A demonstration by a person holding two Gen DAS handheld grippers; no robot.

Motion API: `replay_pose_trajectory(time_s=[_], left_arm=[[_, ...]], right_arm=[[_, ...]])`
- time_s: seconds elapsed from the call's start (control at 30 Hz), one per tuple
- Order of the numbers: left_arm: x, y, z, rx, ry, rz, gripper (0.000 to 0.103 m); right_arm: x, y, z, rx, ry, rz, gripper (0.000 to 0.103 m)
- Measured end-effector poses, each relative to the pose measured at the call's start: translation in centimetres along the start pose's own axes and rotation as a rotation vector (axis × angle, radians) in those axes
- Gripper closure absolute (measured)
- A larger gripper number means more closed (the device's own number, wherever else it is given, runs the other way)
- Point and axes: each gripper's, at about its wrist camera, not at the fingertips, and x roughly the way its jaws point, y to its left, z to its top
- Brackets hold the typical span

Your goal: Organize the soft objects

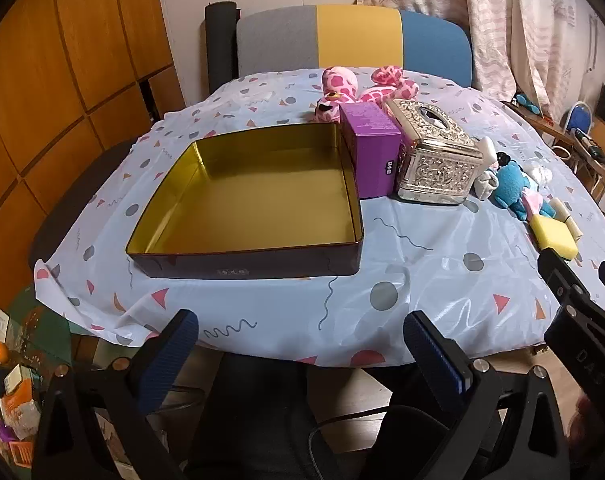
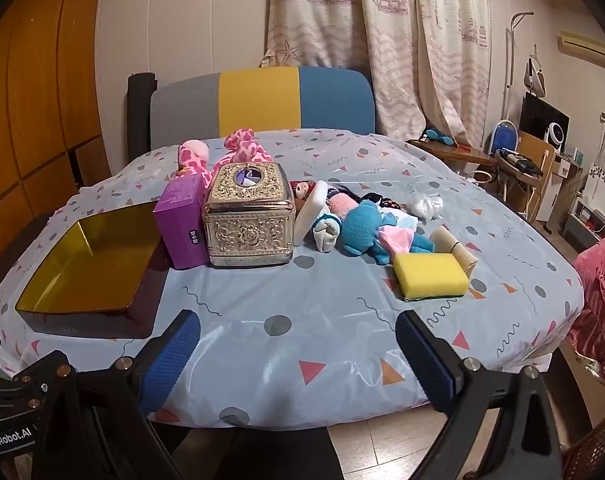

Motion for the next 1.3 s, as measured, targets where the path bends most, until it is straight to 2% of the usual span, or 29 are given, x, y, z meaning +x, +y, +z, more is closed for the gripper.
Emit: replay_pose_trajectory(time_s=[0.6, 1.3], left_arm=[[0.7, 0.3, -0.2, -0.002, 0.018, 0.037, 0.0], [1.6, 0.5, -0.4, -0.002, 0.055, 0.043, 0.0]], right_arm=[[0.2, 0.2, -0.2, -0.011, 0.013, 0.001, 0.003], [0.3, -0.2, -0.1, -0.006, 0.012, -0.012, 0.003]])
